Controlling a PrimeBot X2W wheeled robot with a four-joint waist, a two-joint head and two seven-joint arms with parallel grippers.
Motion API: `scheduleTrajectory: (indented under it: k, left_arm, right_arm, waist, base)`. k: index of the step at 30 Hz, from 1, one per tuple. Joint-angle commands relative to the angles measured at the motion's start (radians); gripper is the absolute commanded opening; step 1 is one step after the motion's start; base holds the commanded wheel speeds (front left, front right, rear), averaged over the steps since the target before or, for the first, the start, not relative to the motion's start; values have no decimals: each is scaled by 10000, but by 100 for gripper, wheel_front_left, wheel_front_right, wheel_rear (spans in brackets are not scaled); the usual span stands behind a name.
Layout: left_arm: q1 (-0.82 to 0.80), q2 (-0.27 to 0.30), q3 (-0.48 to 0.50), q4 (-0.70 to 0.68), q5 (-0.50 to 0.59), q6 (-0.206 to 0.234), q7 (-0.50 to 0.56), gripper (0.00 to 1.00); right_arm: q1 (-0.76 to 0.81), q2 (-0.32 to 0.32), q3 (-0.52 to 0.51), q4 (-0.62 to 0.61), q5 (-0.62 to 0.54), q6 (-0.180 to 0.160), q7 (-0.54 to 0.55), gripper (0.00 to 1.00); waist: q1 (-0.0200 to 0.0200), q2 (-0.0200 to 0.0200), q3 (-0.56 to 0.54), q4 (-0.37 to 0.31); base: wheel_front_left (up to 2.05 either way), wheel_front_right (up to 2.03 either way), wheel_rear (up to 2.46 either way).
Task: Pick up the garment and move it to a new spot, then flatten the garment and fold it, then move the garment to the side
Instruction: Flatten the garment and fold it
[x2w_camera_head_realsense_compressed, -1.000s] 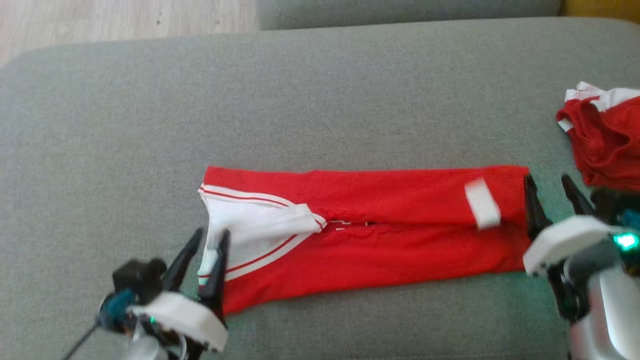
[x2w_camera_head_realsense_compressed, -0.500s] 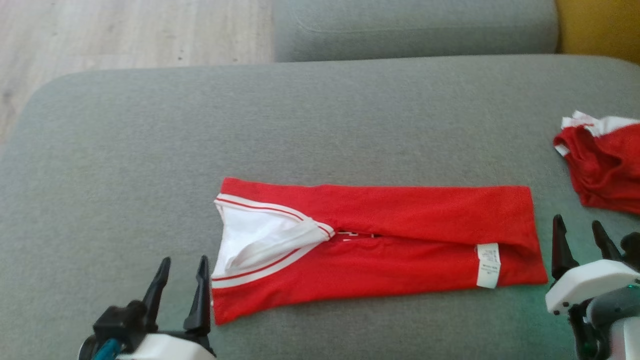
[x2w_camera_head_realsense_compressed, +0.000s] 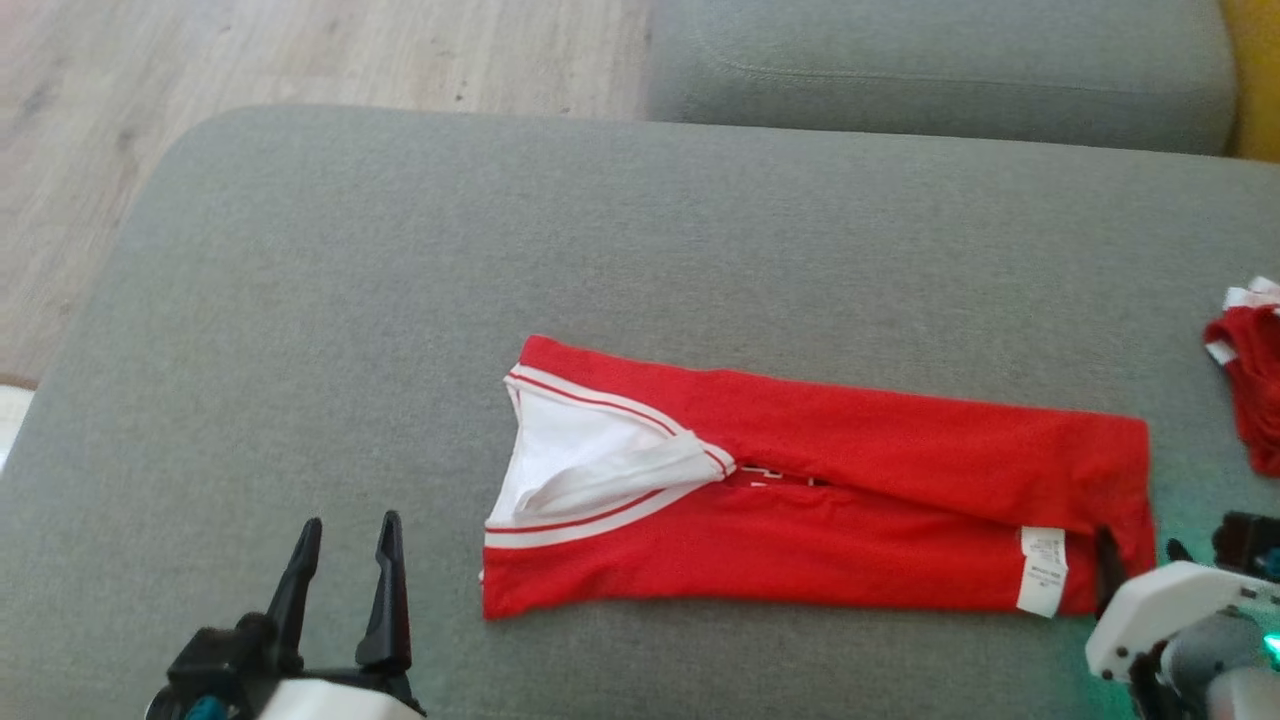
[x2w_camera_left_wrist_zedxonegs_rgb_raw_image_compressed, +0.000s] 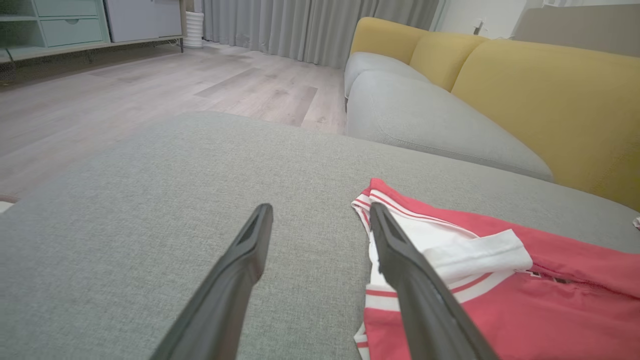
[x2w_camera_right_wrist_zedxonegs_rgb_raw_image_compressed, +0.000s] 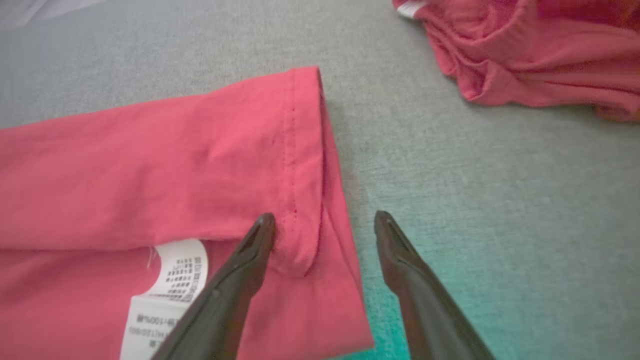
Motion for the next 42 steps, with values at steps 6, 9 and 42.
scheduleTrajectory:
  k: [6, 9, 42]
  left_arm:
    - [-174, 228, 485, -382, 66, 141, -137, 100]
    - [-158, 239, 522, -394, 49, 170, -144, 100]
    - [-447, 127, 378, -207, 21, 62, -96, 100]
  right_arm:
    - [-1067, -303, 92, 866, -56, 65, 383, 94]
    - [-1215, -305, 135, 1262, 64, 65, 543, 29]
    - [-218, -189, 1970, -4656, 2802, 65, 2562, 0]
  waist:
    - [0, -1, 137, 254]
    - [0, -1, 114, 250]
    - [0, -1, -231, -647]
  base:
    - [0, 0, 0]
    - [0, 0, 0]
    - [0, 0, 0]
